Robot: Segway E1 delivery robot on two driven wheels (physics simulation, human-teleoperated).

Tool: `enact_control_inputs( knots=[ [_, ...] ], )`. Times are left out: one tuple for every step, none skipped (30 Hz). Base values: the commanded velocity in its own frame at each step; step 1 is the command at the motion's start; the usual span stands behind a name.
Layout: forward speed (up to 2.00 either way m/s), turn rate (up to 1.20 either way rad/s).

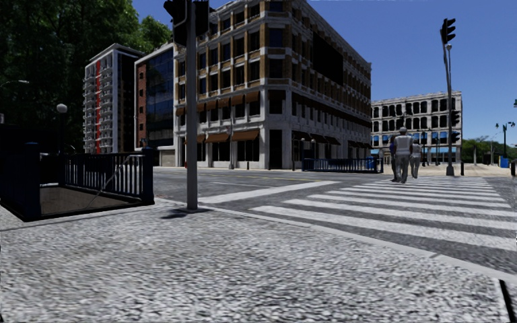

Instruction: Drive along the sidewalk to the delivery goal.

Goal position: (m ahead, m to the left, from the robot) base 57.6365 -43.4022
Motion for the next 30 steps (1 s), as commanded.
enact_control_inputs(
  knots=[
    [1.76,-0.92],
    [1.76,-0.92],
    [1.76,-0.92],
    [1.76,-0.92],
    [1.76,-0.93],
    [1.76,-0.93],
    [1.76,-0.93],
    [1.76,-0.93],
    [1.76,-0.93],
    [1.76,-0.93],
    [1.76,-0.93],
    [1.76,-0.93],
    [1.76,-0.93],
    [1.76,-0.92],
    [1.76,-0.48],
    [1.76,-0.05],
    [1.76,0.0],
    [1.76,0.0],
    [1.76,0.0],
    [1.76,0.0],
    [1.76,0.0],
    [1.76,0.0],
    [1.76,0.0],
    [1.76,0.0],
    [1.76,0.0],
    [1.76,0.0],
    [1.76,0.0],
    [1.76,0.0],
    [1.76,0.0],
    [1.76,0.0]
  ],
)
